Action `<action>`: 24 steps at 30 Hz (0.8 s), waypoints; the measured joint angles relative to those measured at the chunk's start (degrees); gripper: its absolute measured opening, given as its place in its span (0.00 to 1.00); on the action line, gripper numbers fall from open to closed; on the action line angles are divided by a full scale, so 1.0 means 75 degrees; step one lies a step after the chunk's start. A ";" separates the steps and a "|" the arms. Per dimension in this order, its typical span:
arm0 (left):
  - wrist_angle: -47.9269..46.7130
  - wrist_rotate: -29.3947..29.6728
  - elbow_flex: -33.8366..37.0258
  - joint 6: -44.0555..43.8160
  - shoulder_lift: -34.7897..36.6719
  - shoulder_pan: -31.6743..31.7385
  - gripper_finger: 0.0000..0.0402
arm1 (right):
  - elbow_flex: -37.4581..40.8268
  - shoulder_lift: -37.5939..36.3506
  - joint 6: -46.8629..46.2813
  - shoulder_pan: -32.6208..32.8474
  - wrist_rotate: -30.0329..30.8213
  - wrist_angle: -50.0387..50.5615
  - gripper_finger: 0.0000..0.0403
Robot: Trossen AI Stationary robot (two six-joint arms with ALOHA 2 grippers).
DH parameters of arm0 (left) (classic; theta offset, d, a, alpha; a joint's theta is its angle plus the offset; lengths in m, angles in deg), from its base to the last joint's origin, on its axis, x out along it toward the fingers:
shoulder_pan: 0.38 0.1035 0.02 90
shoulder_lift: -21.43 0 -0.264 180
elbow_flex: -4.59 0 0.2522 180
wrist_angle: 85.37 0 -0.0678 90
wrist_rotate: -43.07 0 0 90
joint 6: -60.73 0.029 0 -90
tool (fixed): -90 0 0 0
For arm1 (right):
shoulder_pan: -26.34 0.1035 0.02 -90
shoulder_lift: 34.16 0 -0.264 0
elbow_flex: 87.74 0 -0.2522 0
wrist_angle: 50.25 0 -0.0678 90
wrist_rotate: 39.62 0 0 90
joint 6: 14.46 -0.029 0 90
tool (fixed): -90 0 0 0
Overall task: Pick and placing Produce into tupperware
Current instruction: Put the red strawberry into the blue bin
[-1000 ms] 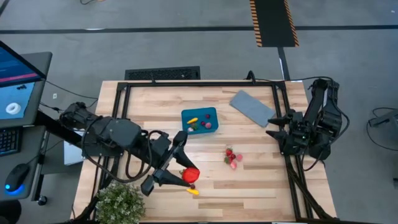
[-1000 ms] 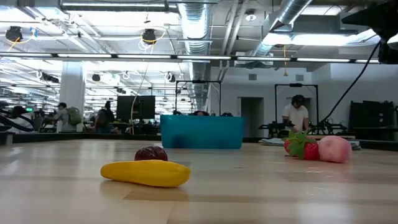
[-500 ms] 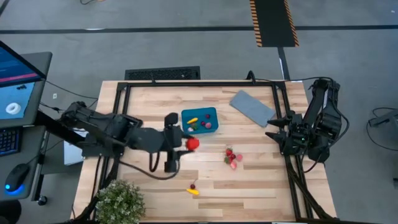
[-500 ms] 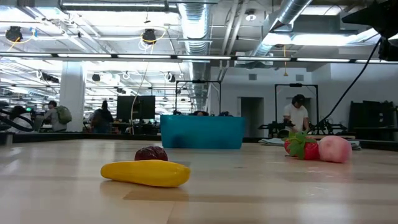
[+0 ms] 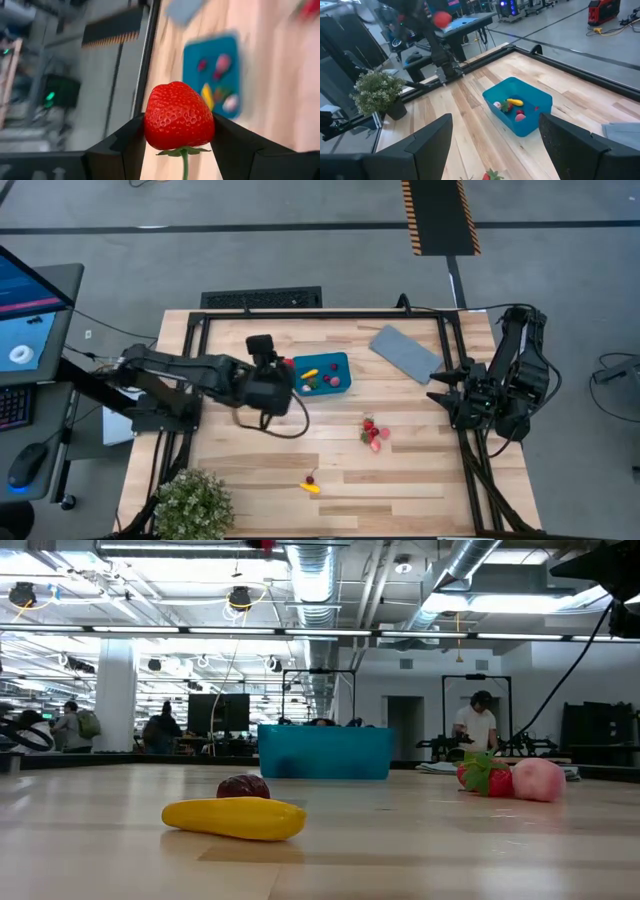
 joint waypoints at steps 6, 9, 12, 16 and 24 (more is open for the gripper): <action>0.0076 -0.0768 0.0003 0.0728 -0.0661 0.0946 0.45 | 0.0000 -0.0002 -0.0055 0.0000 0.0022 -0.0014 0.79; 0.0395 -0.1229 0.0007 0.1051 -0.0896 0.1381 0.45 | 0.0000 -0.0003 -0.0056 0.0000 0.0024 -0.0038 0.79; 0.0816 -0.2079 0.0005 0.1353 -0.1057 0.1808 0.45 | 0.0000 -0.0003 -0.0055 0.0000 0.0025 -0.0058 0.79; 0.1104 -0.2943 0.0003 0.1511 -0.1314 0.2329 0.45 | 0.0000 -0.0003 -0.0049 0.0000 0.0022 -0.0070 0.79; 0.1391 -0.4187 0.0000 0.1608 -0.2104 0.3311 0.45 | 0.0000 0.0000 0.0199 0.0000 0.0011 -0.0149 0.79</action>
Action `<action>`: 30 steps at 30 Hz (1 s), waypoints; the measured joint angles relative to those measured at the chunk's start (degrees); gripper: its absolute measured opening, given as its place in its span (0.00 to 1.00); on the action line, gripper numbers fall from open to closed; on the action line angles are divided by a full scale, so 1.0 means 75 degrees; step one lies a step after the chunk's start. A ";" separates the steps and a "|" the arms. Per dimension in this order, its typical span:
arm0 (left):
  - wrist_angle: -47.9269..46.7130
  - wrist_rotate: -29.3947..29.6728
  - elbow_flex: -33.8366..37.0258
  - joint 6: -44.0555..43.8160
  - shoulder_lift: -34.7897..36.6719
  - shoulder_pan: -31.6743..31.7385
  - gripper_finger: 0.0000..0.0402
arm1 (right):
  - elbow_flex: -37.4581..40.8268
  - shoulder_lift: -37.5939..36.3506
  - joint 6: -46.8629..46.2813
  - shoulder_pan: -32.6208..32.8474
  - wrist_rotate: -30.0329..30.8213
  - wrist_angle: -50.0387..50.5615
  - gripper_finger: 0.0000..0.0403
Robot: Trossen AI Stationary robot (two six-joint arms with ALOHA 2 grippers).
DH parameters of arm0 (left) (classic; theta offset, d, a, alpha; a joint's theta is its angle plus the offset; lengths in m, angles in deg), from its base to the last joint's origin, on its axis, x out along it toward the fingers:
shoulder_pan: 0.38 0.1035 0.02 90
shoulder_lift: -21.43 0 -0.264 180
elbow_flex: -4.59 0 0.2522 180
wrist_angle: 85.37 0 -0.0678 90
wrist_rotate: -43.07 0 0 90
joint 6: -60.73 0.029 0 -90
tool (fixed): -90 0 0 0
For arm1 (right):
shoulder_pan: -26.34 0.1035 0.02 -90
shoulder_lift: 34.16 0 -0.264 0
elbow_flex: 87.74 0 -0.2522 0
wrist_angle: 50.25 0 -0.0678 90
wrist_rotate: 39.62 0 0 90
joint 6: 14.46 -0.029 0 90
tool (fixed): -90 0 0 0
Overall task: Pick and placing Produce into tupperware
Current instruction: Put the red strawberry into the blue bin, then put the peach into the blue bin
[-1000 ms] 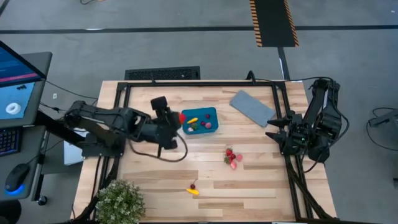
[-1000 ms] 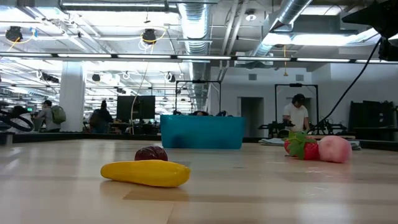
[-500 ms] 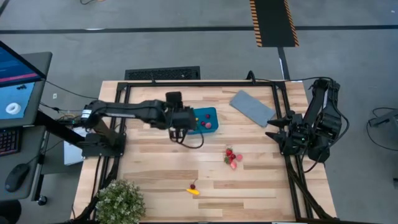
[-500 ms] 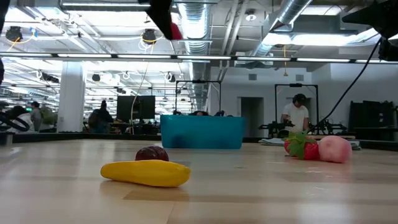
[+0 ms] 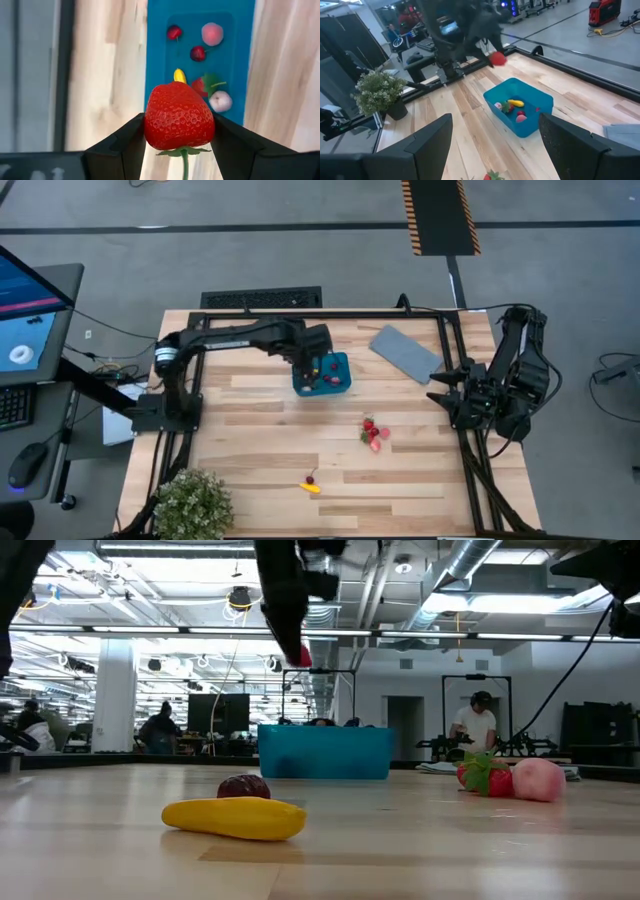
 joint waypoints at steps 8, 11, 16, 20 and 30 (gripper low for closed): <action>0.0928 -0.0920 0.0003 -0.0016 -0.0928 0.0194 0.45 | 0.0000 0.0000 0.0003 -0.0001 -0.0011 -0.0007 0.79; 0.0924 -0.1143 0.0003 0.0027 -0.1202 0.0297 0.45 | 0.0000 0.0000 0.0003 -0.0002 -0.0014 -0.0073 0.79; 0.0752 -0.1229 0.0003 -0.0118 -0.1550 0.0513 0.46 | 0.0000 0.0000 0.0008 0.0000 -0.0044 -0.0193 0.79; 0.0790 -0.1335 0.0002 -0.0128 -0.1564 0.0568 0.51 | 0.0000 0.0000 0.0011 0.0000 -0.0044 -0.0207 0.79; 0.0167 -0.1153 -0.0073 -0.0201 -0.1557 0.0726 0.77 | 0.0000 -0.0006 0.0160 0.0000 -0.0044 -0.0207 0.79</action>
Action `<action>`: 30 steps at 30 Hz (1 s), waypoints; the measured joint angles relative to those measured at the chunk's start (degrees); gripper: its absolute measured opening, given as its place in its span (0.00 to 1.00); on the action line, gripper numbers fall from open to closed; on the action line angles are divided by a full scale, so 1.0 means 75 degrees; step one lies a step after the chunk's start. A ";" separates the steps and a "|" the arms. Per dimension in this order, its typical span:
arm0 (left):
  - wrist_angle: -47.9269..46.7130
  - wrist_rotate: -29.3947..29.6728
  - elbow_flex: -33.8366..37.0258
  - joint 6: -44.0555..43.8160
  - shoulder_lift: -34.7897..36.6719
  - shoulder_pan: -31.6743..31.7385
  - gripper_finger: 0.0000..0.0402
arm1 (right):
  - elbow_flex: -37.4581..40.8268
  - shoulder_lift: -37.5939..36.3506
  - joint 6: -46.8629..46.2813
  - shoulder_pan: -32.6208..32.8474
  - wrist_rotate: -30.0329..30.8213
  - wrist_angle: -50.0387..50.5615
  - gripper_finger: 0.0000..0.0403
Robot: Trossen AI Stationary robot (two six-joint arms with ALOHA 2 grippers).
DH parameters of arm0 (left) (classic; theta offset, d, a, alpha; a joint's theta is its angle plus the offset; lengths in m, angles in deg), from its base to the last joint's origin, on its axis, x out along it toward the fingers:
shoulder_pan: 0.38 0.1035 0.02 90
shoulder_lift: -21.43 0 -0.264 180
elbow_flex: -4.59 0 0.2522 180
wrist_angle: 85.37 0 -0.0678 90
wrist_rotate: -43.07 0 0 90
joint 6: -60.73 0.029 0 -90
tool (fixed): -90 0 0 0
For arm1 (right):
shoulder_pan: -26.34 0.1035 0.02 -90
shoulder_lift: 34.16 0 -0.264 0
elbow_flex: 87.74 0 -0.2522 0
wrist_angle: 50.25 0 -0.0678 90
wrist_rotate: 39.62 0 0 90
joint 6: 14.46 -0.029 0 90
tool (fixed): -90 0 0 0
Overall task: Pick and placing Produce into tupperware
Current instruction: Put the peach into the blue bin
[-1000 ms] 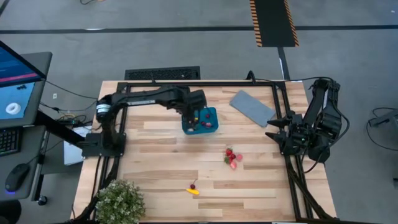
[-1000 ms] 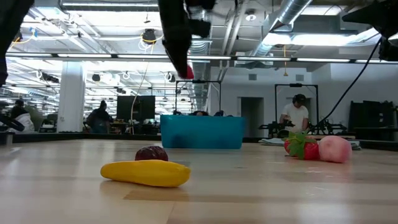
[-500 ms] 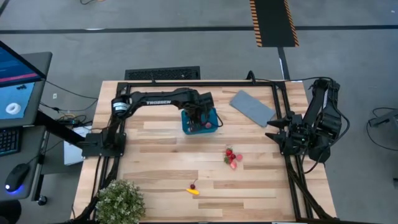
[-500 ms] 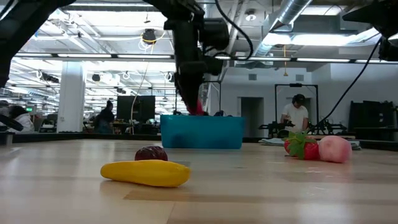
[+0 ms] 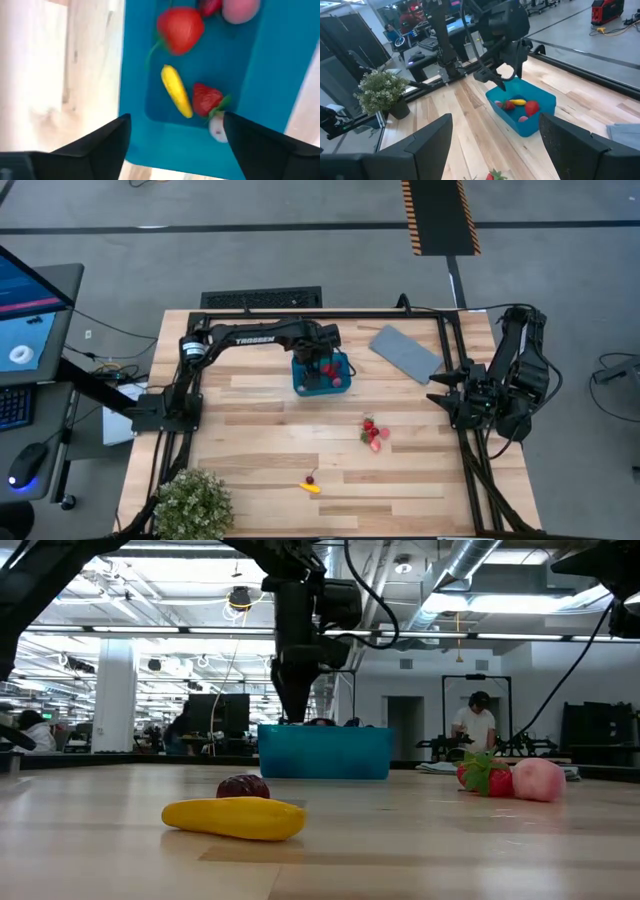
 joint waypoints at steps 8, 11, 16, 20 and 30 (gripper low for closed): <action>-0.0756 0.0555 0.0000 0.0126 0.0005 -0.0233 0.82 | 0.0000 0.0011 -0.0012 0.0000 0.0000 -0.0027 0.79; -0.0830 0.0501 -0.0091 -0.0043 0.0145 -0.0526 0.80 | 0.0000 0.0105 -0.0015 -0.0003 -0.0003 -0.0137 0.79; -0.0147 0.0394 -0.0313 -0.0149 0.0623 -0.1244 0.78 | 0.0000 0.0358 -0.0018 -0.0020 -0.0081 -0.0377 0.79; 0.1094 0.0297 -0.0328 -0.0367 0.1339 -0.1856 0.77 | -0.0003 0.0741 -0.0204 -0.0339 -0.0508 -0.0387 0.79; 0.1311 0.2024 -0.0329 -0.1481 0.2365 -0.3607 0.77 | 0.0000 0.1946 -0.0170 -0.1979 -0.2527 -0.0472 0.79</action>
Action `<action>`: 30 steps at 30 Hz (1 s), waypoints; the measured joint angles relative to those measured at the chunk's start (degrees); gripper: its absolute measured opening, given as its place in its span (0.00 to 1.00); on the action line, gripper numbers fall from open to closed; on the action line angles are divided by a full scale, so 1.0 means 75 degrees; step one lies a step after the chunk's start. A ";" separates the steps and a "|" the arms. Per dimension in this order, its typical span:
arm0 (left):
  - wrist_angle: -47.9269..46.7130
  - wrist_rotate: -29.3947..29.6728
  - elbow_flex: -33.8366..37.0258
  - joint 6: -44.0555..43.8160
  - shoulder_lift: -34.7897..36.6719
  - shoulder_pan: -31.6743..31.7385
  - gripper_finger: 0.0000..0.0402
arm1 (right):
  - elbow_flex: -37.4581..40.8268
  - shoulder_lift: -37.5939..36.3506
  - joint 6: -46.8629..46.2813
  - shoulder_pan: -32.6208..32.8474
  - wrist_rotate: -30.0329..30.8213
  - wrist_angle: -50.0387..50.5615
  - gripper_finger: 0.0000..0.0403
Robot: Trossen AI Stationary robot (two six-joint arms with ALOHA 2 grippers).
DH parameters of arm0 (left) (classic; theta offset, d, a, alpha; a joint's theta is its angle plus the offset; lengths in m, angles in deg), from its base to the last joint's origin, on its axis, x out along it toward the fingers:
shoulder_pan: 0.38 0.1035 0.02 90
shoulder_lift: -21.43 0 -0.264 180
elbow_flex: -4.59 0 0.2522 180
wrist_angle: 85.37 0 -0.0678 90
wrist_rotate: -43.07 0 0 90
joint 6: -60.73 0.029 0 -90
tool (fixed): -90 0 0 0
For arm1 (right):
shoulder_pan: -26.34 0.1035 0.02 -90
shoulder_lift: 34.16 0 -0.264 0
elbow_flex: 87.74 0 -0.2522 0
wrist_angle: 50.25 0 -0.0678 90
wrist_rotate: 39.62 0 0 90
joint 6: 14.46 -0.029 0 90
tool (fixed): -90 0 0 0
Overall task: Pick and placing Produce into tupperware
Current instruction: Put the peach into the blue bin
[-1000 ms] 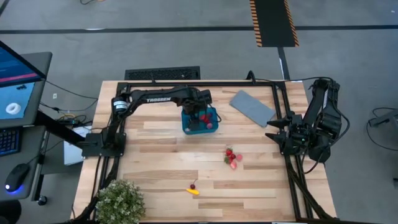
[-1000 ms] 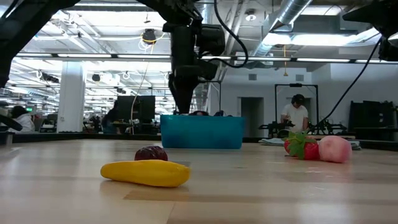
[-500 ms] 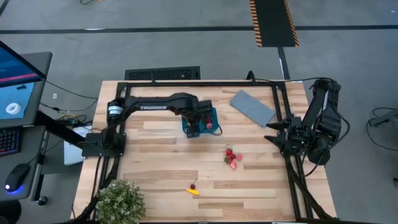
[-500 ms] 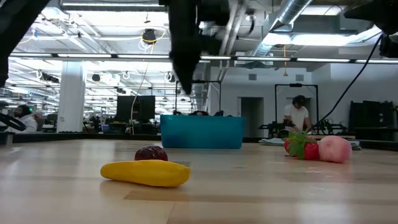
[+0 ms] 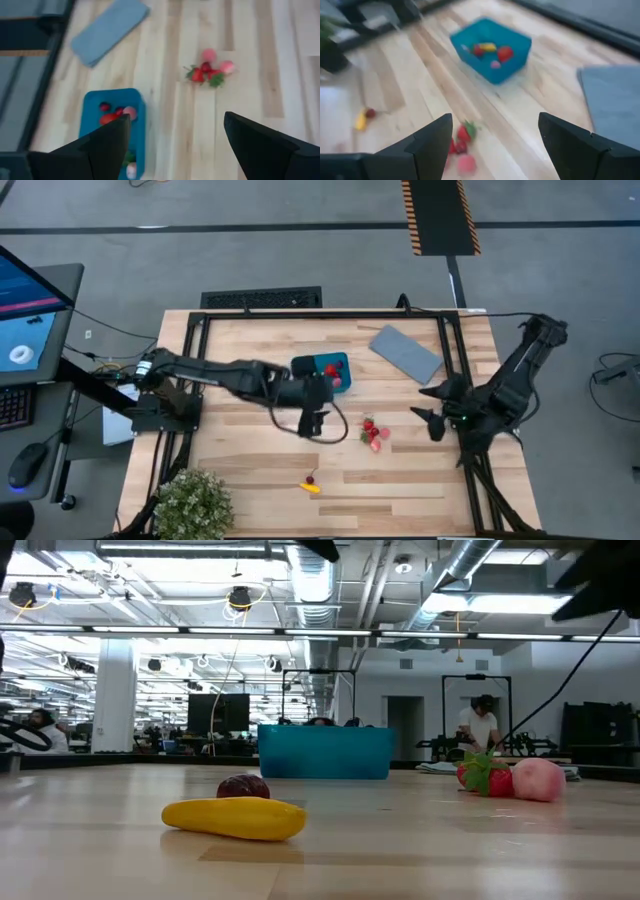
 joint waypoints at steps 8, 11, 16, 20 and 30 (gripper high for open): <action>-0.0909 0.1526 0.0198 -0.1013 0.0022 -0.0981 0.77 | 0.0000 0.1317 0.1195 -0.1074 -0.2036 -0.1478 0.79; -0.0969 0.1579 0.0421 -0.1271 -0.0004 -0.1271 0.77 | 0.0000 0.1899 0.1346 -0.1448 -0.2683 -0.1829 0.79; -0.0879 0.1533 0.0856 -0.1600 0.0003 -0.1684 0.77 | 0.0003 0.2911 0.1913 -0.1978 -0.3648 -0.2525 0.79; -0.0757 0.1715 0.1088 -0.1777 0.0007 -0.2125 0.77 | 0.0003 0.3400 0.2358 -0.2256 -0.3876 -0.2984 0.79; 0.0173 0.1881 0.1576 -0.1788 0.0004 -0.2806 0.77 | 0.0000 0.3899 0.4140 -0.2818 -0.5067 -0.3444 0.79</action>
